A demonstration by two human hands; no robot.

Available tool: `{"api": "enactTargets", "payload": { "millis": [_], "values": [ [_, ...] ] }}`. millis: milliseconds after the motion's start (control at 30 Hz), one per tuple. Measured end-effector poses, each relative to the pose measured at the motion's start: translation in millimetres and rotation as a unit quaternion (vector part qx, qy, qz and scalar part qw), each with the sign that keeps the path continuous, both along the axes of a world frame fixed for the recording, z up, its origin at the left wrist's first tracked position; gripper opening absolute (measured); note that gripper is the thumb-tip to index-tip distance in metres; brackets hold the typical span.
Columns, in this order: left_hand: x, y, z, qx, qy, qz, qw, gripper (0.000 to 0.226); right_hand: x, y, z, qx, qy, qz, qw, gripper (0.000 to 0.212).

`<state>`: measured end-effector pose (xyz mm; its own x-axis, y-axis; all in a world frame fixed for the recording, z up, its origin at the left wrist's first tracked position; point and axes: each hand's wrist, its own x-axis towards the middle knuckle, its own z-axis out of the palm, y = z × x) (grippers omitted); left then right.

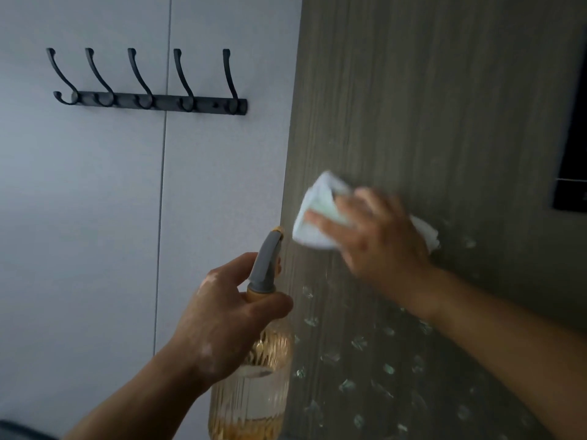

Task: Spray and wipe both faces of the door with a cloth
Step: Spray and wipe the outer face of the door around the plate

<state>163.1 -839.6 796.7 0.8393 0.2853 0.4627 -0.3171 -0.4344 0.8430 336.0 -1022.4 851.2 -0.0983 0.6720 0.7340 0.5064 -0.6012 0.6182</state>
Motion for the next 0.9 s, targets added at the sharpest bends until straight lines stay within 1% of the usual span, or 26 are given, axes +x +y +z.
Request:
{"api": "enactTargets", "payload": {
  "millis": [67,100,133,233,333,400,533,633,733,900],
  "values": [
    [-1,-2,-3,0.014,0.004,0.005,1.000,0.032,-1,-17,-36,-0.092,-0.002,-0.005,0.996,0.071],
    [-2,-4,-4,0.022,0.005,0.007,1.000,0.032,-1,-24,-43,-0.120,-0.002,-0.014,0.993,0.075],
    [-1,-7,-4,0.027,0.005,0.008,1.000,0.032,0,-28,-40,-0.127,-0.003,-0.014,0.992,0.075],
    [2,-18,-2,0.029,0.012,0.001,1.000,0.032,1,-32,-7,-0.065,0.002,-0.001,0.998,0.060],
    [7,-32,3,0.022,0.019,-0.009,1.000,0.035,-1,-41,36,-0.050,0.024,0.021,0.998,0.056],
    [10,-42,5,0.020,0.023,-0.019,0.999,0.042,-4,-52,54,-0.041,0.029,0.035,0.998,0.054],
    [21,-55,2,0.035,0.027,-0.037,0.998,0.036,-8,-84,91,0.030,0.013,0.053,0.998,0.051],
    [30,-65,1,0.061,0.025,-0.041,0.997,0.036,-2,-114,101,0.024,0.001,0.026,0.999,0.052],
    [39,-80,3,0.071,0.021,-0.067,0.995,0.038,6,-136,97,0.018,0.031,-0.003,0.999,0.060],
    [54,-106,3,0.078,0.014,-0.108,0.991,0.034,8,-138,86,0.049,0.022,-0.054,0.997,0.066]
  ]
}}
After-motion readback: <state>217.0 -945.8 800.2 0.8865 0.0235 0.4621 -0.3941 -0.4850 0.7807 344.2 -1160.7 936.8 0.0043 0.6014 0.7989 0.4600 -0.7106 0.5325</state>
